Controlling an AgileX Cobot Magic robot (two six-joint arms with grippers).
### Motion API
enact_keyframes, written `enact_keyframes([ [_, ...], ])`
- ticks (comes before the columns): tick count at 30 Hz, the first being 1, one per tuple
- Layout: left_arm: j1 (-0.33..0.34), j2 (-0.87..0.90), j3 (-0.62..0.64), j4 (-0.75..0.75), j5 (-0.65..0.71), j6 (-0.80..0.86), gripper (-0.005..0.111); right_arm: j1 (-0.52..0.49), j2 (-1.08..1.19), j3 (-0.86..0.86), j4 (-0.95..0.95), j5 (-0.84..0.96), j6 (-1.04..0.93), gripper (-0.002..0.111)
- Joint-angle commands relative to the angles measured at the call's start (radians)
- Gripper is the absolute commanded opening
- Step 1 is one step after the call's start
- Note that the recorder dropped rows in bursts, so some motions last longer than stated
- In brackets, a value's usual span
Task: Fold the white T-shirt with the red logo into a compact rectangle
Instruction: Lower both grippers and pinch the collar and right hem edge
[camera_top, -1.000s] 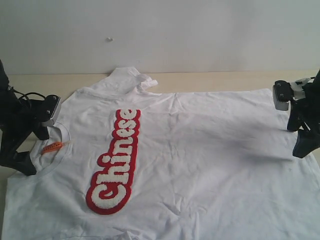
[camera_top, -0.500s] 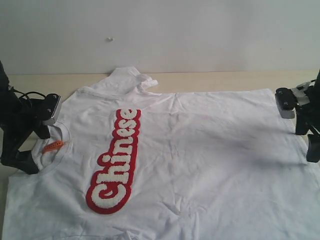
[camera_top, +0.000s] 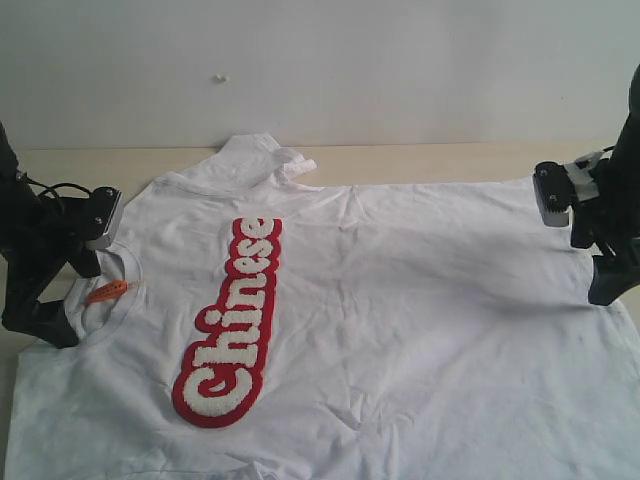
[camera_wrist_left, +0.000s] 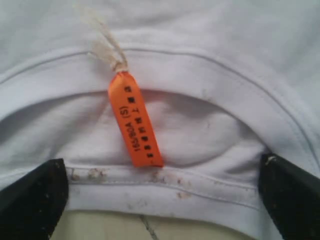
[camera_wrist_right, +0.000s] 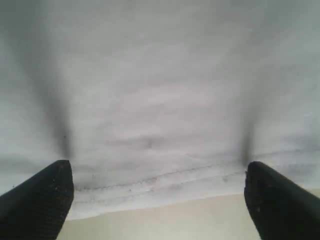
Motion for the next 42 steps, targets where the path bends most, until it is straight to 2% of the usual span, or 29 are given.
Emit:
enact_keyframes([
  [1,-0.002,0.012,-0.001,-0.014,-0.028,-0.007,0.105,0.002,0.039,-0.007,0.032,-0.01,0.001,0.088],
  [19,-0.002,0.012,-0.001,-0.014,-0.029,-0.007,0.105,0.001,0.078,-0.007,0.061,-0.012,0.005,0.088],
  [31,-0.002,0.012,-0.001,-0.014,-0.029,-0.009,0.105,0.001,0.079,-0.007,0.268,-0.012,0.012,0.088],
  [40,-0.002,0.012,-0.001,-0.014,-0.029,-0.009,0.105,0.001,0.079,-0.007,0.266,0.0,0.039,0.088],
  [42,-0.002,0.012,-0.001,-0.014,-0.029,-0.009,0.105,0.001,0.079,-0.007,0.169,-0.007,0.02,0.088],
])
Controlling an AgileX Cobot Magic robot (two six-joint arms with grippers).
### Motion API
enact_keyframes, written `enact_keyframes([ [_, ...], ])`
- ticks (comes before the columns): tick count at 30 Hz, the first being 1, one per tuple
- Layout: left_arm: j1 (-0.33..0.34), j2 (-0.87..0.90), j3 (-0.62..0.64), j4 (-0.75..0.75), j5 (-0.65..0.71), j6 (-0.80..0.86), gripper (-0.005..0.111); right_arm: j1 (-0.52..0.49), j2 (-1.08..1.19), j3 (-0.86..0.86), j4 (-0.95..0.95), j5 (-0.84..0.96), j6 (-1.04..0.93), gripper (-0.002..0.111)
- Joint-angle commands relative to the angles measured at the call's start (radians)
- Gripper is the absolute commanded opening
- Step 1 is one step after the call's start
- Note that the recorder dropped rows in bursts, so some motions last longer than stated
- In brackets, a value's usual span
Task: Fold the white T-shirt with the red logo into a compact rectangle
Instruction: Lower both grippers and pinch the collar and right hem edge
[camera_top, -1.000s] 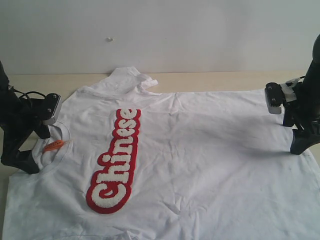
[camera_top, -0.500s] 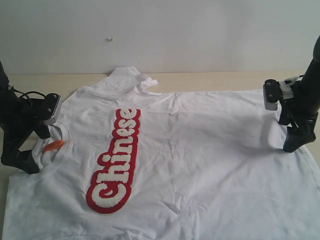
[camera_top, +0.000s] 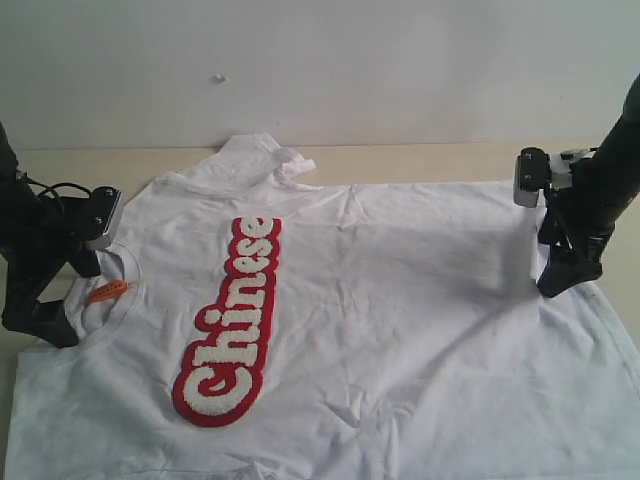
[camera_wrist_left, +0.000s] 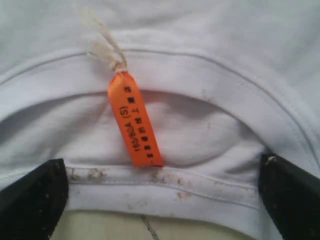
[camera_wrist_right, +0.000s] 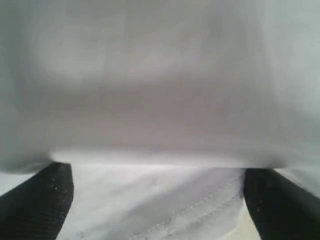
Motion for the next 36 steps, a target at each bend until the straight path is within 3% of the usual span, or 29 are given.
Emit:
enact_keyframes([
  [1,-0.002,0.012,-0.001,-0.014,-0.029,-0.008,0.105,0.002,0.03,0.012,-0.2,0.05,-0.019,0.088],
  [4,-0.002,0.012,-0.001,-0.014,-0.035,-0.008,0.105,0.002,0.03,0.012,-0.365,0.073,-0.05,0.088],
  [6,-0.002,0.012,-0.001,-0.014,-0.04,-0.008,0.105,0.002,0.03,0.012,-0.375,0.053,-0.048,0.088],
  [14,-0.002,0.012,-0.001,-0.014,-0.046,-0.008,0.105,0.002,0.03,0.012,-0.086,0.06,-0.027,0.088],
  [21,-0.002,0.012,-0.001,-0.014,-0.049,-0.008,0.105,0.002,0.03,0.012,-0.097,0.051,-0.022,0.086],
  [26,-0.002,0.012,-0.001,-0.014,-0.049,-0.008,0.105,0.002,0.03,0.012,-0.137,0.075,-0.022,0.063],
  [36,-0.002,0.012,-0.001,-0.014,-0.072,-0.008,0.105,0.002,0.03,0.012,-0.256,0.076,0.043,0.037],
])
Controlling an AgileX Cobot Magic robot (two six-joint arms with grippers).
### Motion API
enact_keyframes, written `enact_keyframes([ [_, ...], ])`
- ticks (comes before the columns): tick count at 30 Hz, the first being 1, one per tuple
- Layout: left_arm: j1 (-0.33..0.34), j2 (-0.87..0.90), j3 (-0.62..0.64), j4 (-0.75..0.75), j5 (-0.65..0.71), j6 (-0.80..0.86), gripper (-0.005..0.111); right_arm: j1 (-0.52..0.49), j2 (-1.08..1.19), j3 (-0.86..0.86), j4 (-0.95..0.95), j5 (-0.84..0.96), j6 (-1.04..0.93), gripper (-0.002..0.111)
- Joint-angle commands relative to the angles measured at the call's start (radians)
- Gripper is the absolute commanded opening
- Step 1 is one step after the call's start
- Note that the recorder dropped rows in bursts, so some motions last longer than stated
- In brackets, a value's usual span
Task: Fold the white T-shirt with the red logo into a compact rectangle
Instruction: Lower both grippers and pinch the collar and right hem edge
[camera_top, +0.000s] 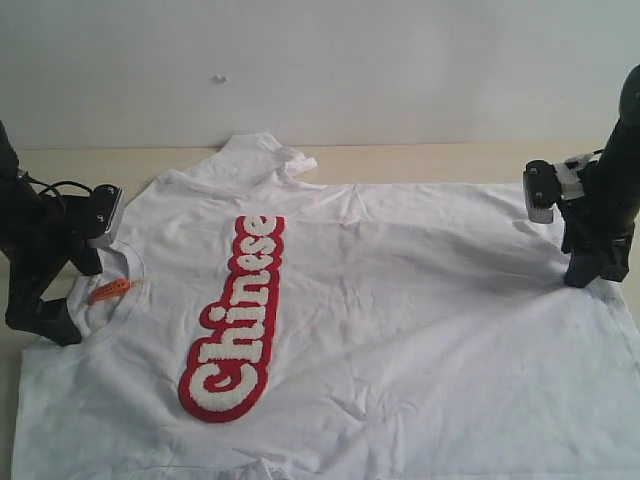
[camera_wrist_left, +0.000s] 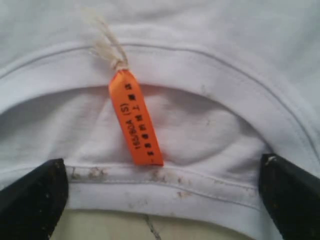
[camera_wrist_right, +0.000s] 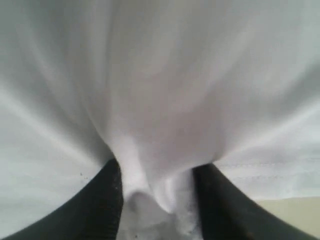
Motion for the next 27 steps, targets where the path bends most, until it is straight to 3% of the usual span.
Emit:
enact_keyframes([
  [1,-0.002,0.012,-0.001,-0.006,-0.06,-0.004,0.105,-0.002,0.032,0.014,-0.053,0.053,0.028,0.034],
  [9,-0.002,0.022,-0.001,-0.006,-0.059,-0.008,0.105,-0.002,0.032,0.014,-0.053,0.046,0.073,0.018],
  [15,-0.002,0.057,-0.001,-0.006,-0.07,-0.015,0.105,-0.002,0.032,0.014,-0.065,0.048,0.089,0.017],
  [20,-0.002,0.06,-0.001,-0.001,-0.14,-0.188,0.105,-0.002,0.032,0.014,-0.076,0.048,0.092,0.017],
  [27,-0.002,0.06,-0.001,-0.001,-0.149,-0.196,0.105,-0.002,0.032,0.014,-0.076,0.046,0.092,0.017],
])
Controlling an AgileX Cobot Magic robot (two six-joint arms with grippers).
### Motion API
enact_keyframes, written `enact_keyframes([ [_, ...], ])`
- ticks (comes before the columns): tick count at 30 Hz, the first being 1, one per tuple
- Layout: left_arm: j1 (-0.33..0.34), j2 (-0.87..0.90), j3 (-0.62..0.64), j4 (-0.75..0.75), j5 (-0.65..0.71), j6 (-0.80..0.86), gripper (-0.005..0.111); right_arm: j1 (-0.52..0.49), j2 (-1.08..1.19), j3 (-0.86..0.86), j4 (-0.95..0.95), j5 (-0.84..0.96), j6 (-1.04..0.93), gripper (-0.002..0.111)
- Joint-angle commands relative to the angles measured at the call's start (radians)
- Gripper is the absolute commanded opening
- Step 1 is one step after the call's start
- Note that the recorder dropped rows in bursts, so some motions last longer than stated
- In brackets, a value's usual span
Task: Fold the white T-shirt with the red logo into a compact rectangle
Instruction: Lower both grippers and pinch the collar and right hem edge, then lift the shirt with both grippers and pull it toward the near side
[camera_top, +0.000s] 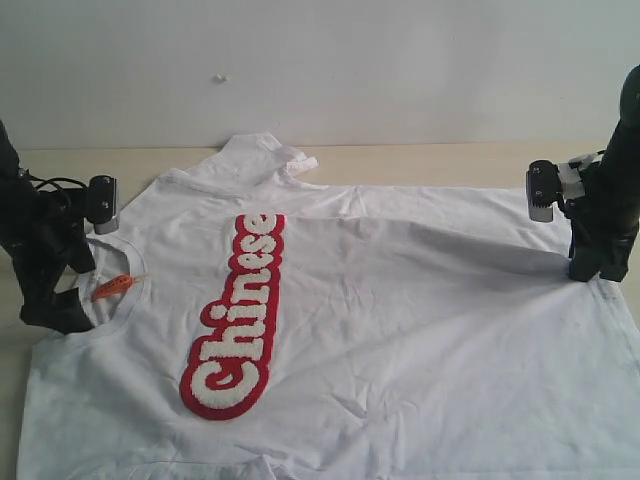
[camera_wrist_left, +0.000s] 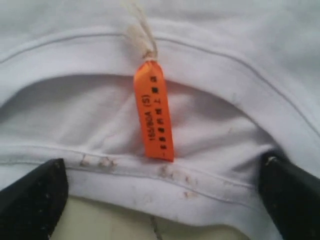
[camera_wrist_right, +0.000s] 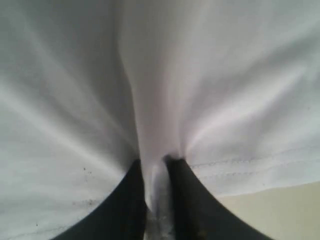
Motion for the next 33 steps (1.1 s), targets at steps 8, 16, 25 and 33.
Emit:
enact_keyframes([
  [8,-0.002,0.042,0.011,0.0,-0.137,-0.004,0.105,-0.002,0.032,0.014,-0.043,0.036,0.006,0.017],
  [16,-0.002,0.042,0.011,0.005,-0.141,0.0,0.089,-0.002,0.032,0.014,-0.043,0.036,0.006,0.017],
  [25,-0.003,0.04,0.011,0.113,-0.029,0.026,0.0,-0.002,0.032,0.014,-0.053,0.034,0.149,0.005],
  [33,-0.005,0.035,0.011,0.148,0.007,-0.003,0.0,-0.002,0.028,0.014,-0.104,0.05,0.147,0.0],
])
